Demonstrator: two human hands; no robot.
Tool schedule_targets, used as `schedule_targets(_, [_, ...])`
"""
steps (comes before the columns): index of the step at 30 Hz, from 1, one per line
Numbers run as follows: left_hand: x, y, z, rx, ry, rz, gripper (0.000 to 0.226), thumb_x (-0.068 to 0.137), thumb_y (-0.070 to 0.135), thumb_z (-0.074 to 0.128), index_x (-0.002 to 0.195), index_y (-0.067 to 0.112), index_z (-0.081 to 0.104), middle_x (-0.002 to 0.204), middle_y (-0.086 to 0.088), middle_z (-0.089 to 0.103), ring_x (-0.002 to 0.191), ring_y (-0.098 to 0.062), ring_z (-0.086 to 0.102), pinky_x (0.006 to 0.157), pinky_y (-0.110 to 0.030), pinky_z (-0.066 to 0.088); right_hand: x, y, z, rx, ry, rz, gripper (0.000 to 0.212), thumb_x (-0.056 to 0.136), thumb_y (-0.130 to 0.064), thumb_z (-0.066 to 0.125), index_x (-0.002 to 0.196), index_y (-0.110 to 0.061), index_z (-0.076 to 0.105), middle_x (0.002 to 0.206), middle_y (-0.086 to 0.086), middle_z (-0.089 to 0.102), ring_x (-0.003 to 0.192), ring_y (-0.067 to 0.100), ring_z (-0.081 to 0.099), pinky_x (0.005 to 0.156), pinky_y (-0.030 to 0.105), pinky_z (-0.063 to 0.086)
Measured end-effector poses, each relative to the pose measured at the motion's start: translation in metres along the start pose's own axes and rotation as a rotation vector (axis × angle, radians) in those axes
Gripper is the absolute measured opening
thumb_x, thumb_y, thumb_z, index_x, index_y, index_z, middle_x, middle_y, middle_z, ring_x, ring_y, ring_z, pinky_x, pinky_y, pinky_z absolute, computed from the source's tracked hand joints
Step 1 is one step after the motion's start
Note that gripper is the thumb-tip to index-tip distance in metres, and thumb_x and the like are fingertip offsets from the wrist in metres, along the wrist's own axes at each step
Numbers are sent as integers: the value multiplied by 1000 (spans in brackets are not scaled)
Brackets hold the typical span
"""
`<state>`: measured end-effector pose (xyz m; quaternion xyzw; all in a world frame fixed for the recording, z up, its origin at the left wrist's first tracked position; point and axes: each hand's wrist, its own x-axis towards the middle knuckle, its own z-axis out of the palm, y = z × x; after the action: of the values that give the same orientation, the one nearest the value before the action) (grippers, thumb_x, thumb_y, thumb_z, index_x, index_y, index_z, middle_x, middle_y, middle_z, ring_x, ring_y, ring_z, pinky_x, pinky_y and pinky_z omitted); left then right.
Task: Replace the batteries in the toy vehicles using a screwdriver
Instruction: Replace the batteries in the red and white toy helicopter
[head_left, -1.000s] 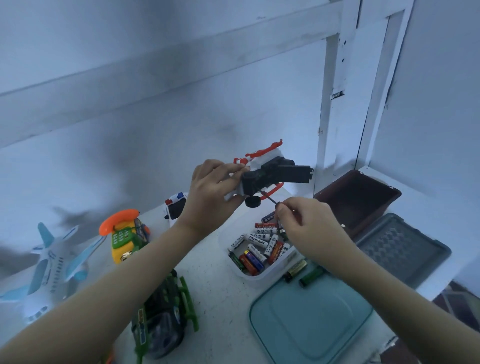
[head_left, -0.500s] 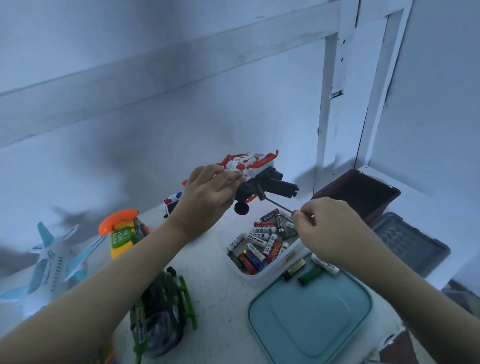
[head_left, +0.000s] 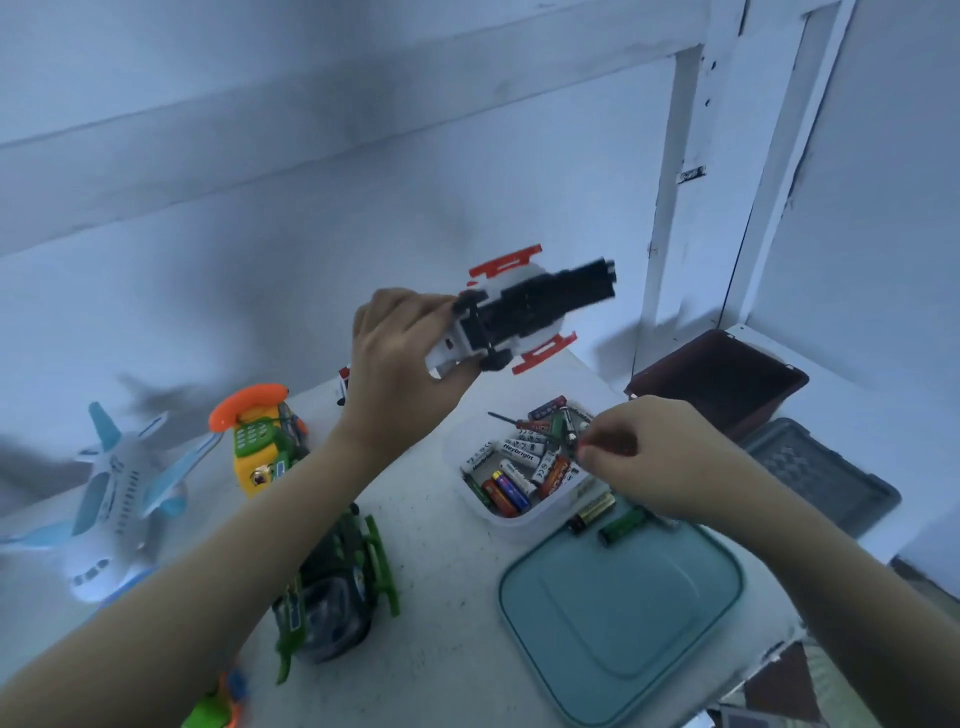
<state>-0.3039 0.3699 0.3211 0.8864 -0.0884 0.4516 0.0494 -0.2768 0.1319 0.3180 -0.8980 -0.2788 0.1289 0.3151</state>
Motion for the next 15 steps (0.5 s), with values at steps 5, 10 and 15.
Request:
schedule_targets(5, [-1,21,-28,-131,124,-216,41,76,37,75,100,4,74,91,4,66,87,-14,47,73,-23,29,-9,-2,15,-21,-170,-175,10,78,-28,75,88,-27,75,80,-9,70,70,2,62,71,24,52])
schedule_targets(10, [-20,42,-55,-306,148,-470,44,66,46,76,103,22,69,89,24,57,92,-10,45,74,-11,34,-22,4,38,-276,-277,-254,12,79,-36,70,88,-28,71,82,-13,65,75,3,58,75,27,52])
schedule_targets(15, [-53,56,-73,-385,94,-509,40,69,41,76,104,25,66,89,18,63,85,-24,58,71,-37,47,-29,15,56,-458,-246,-298,15,84,-36,61,95,-27,63,102,-7,61,96,14,57,85,33,49])
